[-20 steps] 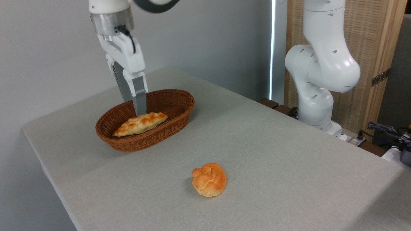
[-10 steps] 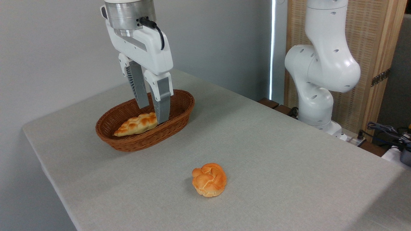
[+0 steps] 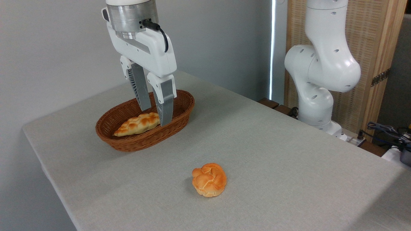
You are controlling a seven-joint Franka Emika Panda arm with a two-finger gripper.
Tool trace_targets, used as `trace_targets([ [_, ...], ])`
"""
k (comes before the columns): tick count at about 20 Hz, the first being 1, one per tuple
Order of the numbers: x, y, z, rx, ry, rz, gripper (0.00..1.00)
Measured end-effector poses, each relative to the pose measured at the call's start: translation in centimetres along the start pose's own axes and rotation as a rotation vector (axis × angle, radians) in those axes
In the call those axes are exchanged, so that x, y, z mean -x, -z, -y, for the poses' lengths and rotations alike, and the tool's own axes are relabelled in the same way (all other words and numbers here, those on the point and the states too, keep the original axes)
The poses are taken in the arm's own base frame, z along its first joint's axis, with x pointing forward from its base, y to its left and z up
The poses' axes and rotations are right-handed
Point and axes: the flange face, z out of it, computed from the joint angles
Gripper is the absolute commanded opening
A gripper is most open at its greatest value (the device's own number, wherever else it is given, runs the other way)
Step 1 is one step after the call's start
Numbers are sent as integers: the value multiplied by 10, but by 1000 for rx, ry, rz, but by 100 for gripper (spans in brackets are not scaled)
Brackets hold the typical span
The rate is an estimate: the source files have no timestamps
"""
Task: Put bread into the basket
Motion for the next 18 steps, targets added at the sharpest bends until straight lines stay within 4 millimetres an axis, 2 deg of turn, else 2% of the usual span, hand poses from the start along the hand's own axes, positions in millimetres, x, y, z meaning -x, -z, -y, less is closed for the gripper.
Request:
trace_targets([
  [18, 13, 7, 10, -16, 13, 44, 100],
])
